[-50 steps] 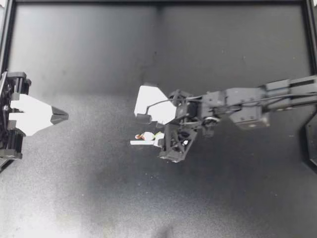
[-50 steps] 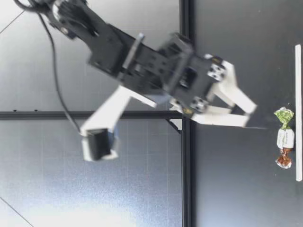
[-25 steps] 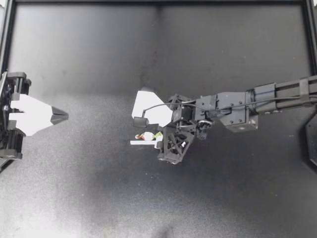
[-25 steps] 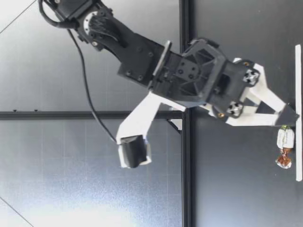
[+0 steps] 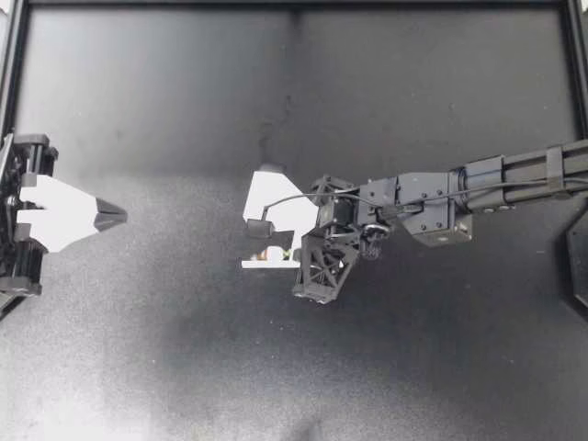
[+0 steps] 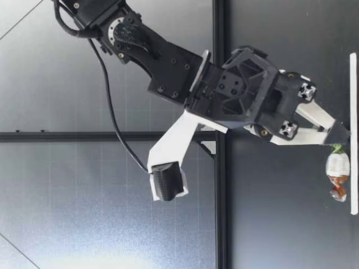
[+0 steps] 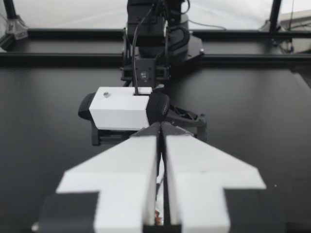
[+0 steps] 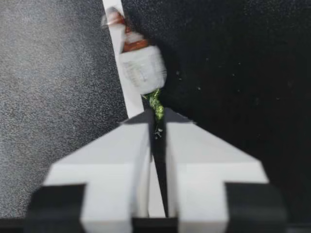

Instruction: Pick up the candy and unwrap it.

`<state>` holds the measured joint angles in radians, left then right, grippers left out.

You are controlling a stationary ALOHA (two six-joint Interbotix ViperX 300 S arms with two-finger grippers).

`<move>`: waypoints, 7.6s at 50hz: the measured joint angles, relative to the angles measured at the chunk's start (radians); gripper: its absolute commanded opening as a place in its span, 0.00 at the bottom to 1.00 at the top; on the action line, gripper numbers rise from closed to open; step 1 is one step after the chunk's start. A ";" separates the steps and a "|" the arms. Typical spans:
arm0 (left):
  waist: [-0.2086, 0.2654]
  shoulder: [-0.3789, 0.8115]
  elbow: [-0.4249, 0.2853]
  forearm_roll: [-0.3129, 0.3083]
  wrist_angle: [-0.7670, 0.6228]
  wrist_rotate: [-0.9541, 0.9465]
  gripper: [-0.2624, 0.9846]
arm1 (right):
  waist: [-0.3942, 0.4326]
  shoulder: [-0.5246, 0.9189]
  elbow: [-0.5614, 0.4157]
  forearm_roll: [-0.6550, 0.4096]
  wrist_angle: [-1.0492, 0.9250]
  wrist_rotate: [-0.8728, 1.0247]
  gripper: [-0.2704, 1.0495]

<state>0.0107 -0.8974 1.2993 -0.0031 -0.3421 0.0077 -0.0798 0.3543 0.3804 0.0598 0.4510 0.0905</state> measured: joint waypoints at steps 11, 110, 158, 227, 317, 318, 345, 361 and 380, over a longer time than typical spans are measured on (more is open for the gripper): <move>0.002 0.015 0.002 0.002 0.009 -0.009 0.14 | 0.000 0.002 -0.002 -0.009 -0.020 -0.008 0.07; 0.002 0.586 -0.212 -0.069 -0.291 0.411 0.07 | 0.009 -0.365 -0.066 0.071 0.121 0.150 0.07; -0.028 0.638 -0.249 -0.061 -0.295 0.272 0.07 | 0.011 -0.414 0.026 0.049 -0.048 0.110 0.07; -0.043 0.699 -0.256 -0.109 -0.296 -0.175 0.07 | 0.018 -0.453 0.126 0.080 0.011 0.219 0.07; -0.044 0.716 -0.270 -0.218 -0.282 -0.357 0.07 | 0.017 -0.449 0.114 0.000 -0.040 0.230 0.07; -0.044 0.724 -0.276 -0.218 -0.281 -0.365 0.07 | 0.018 -0.443 0.109 0.000 -0.038 0.230 0.07; -0.043 0.672 -0.241 -0.213 -0.298 -0.465 0.07 | 0.017 -0.453 0.101 0.000 0.035 0.245 0.07; -0.041 0.736 -0.299 -0.218 -0.308 -0.454 0.07 | 0.018 -0.440 0.075 -0.006 -0.008 0.233 0.07; -0.035 0.782 -0.322 -0.213 -0.328 -0.451 0.07 | 0.018 -0.442 0.086 -0.011 0.008 0.233 0.07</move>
<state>-0.0245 -0.1150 0.9771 -0.2163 -0.6703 -0.4433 -0.0614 -0.0874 0.4663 0.0491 0.4587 0.3237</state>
